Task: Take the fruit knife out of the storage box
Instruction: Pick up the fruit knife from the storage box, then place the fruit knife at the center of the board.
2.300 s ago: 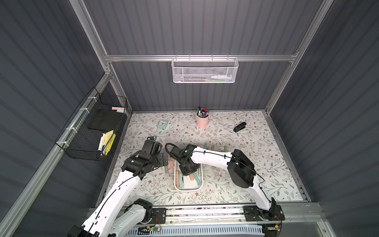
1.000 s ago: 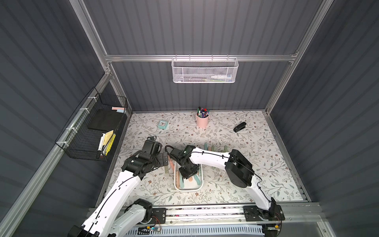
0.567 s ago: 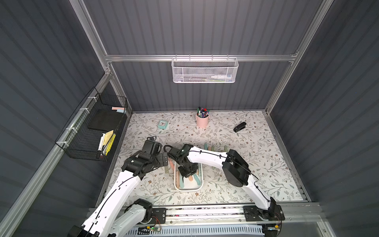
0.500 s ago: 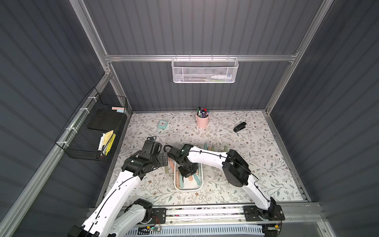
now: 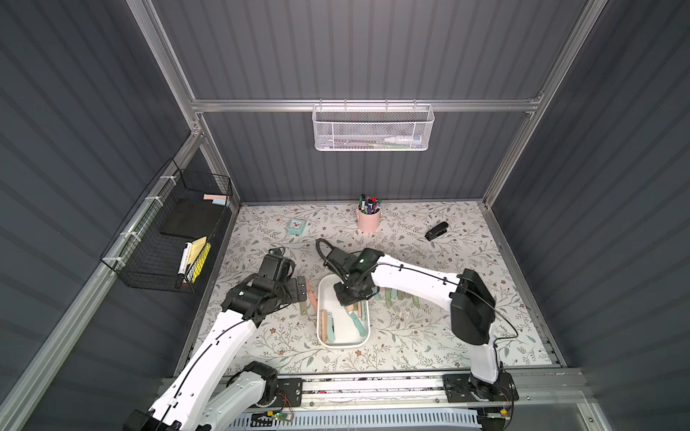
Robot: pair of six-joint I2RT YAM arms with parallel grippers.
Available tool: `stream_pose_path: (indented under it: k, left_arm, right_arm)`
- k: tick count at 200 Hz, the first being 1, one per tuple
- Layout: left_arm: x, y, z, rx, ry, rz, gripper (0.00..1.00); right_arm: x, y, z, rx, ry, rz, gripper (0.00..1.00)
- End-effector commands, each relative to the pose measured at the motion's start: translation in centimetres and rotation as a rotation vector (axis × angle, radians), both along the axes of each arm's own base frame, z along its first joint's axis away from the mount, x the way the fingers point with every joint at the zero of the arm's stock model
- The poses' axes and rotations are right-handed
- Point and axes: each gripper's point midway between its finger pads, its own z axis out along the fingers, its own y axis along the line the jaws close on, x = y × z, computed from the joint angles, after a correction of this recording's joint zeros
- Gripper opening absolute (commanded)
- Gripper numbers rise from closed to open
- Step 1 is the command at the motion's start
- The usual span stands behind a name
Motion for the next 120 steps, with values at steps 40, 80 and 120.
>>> stream_pose_path:
  k: [40, 80, 120]
  left_arm:
    - [-0.1, -0.5, -0.3, -0.026, 0.010, -0.011, 0.99]
    - [0.0, -0.8, -0.6, -0.035, 0.020, -0.022, 0.99]
    - [0.1, -1.2, -0.9, -0.044, 0.036, -0.034, 1.00]
  right_arm:
    - [4.1, -11.1, 0.6, -0.006, 0.008, -0.233, 0.18]
    - [5.7, -20.4, -1.8, -0.127, 0.035, -0.367, 0.18]
    - [6.2, -25.9, -4.6, -0.263, 0.095, -0.409, 0.19]
